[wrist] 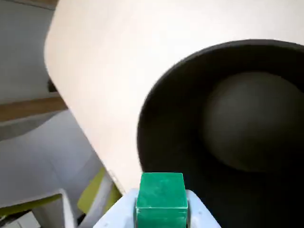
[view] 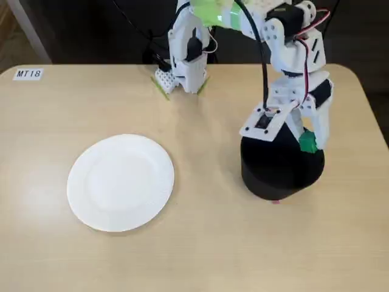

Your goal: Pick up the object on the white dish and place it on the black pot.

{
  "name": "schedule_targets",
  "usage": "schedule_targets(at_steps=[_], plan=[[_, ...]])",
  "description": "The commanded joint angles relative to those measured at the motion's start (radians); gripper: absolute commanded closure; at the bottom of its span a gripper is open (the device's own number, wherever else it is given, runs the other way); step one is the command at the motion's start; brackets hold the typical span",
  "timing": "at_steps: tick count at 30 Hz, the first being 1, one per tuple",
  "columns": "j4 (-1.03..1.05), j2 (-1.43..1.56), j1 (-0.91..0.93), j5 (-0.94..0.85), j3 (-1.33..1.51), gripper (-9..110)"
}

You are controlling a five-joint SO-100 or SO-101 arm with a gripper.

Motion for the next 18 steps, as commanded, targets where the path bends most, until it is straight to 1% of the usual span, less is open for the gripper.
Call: schedule_targets(at_steps=[1, 8, 18], plan=[[0.003, -0.008, -0.012, -0.017, 0.014, 101], [0.034, -0.120, -0.046, -0.049, 0.032, 101], [0.043, -0.282, -0.043, -0.087, 0.025, 101]])
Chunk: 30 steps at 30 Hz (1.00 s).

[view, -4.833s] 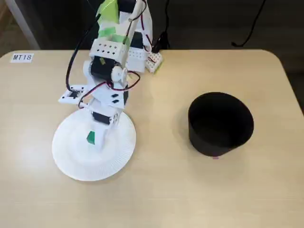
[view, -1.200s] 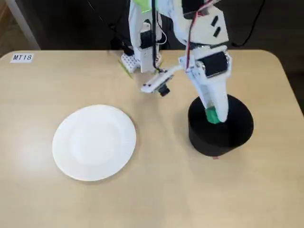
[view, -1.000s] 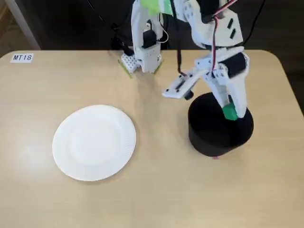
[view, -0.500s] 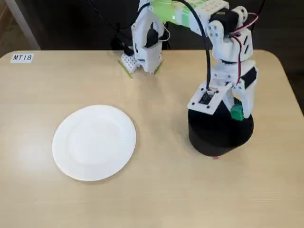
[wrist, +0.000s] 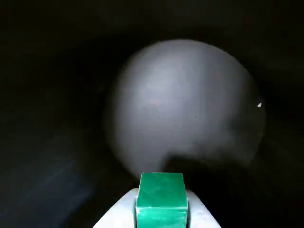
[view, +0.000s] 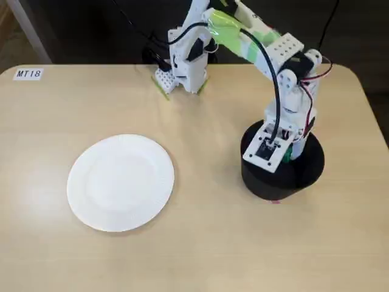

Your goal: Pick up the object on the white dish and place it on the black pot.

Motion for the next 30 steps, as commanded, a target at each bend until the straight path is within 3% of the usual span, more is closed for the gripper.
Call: schedule_targets(at_steps=[1, 6, 12, 17, 24, 30], plan=[[0.003, -0.008, 0.009, -0.012, -0.014, 101], [0.003, -0.041, 0.029, -0.003, -0.017, 101], [0.018, -0.037, 0.046, -0.041, -0.017, 76], [0.011, -0.014, 0.058, -0.054, -0.021, 67], [0.032, 0.107, 0.086, -0.063, -0.025, 75], [0.037, 0.296, 0.117, -0.044, -0.071, 98]])
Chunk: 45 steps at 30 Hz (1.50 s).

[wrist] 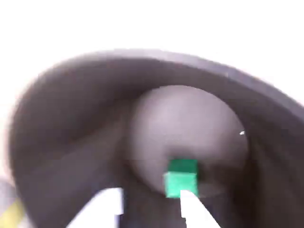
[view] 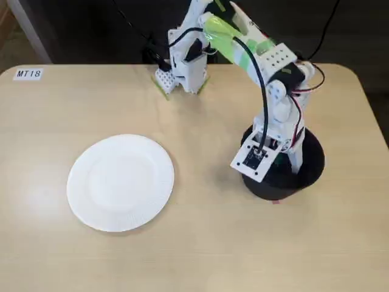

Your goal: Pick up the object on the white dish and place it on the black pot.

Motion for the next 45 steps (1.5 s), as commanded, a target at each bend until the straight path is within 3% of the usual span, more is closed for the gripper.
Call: schedule_targets(at_steps=[1, 9, 15, 25, 36, 45], plan=[[0.011, 0.160, 0.025, 0.023, -0.064, 101], [0.114, 0.402, 0.098, 0.078, -0.052, 101], [0.126, 0.626, 0.255, 0.144, 0.037, 101], [-0.103, 1.227, 0.647, 0.195, 0.675, 102], [-0.267, 1.730, 0.601, 0.198, 1.347, 102], [-0.299, 1.999, 0.601, 0.210, 1.620, 102]])
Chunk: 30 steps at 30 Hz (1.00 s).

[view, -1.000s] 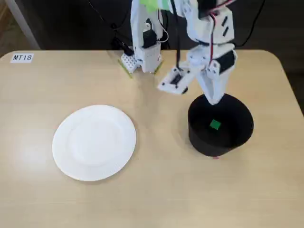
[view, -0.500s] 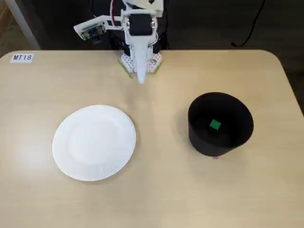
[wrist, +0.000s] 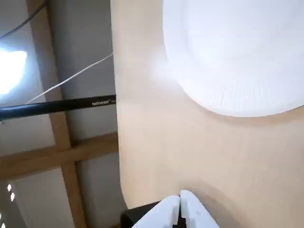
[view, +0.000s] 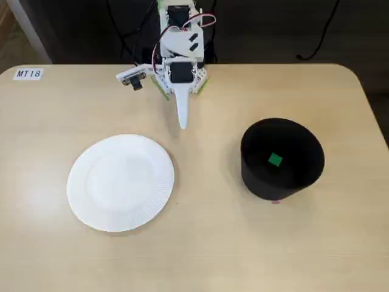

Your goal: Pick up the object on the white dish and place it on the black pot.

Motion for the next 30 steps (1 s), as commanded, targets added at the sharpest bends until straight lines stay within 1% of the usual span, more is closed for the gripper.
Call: schedule_targets(at_steps=[1, 3, 12, 21, 30], plan=[[-0.006, 0.097, -0.003, 0.012, 0.063, 102], [0.006, 0.150, -0.005, 0.018, 0.110, 102], [-0.003, 0.150, -0.026, 0.015, 0.232, 102], [0.014, 0.150, -0.020, 0.023, 0.229, 102], [-0.012, 0.150, -0.020, 0.021, 0.236, 102]])
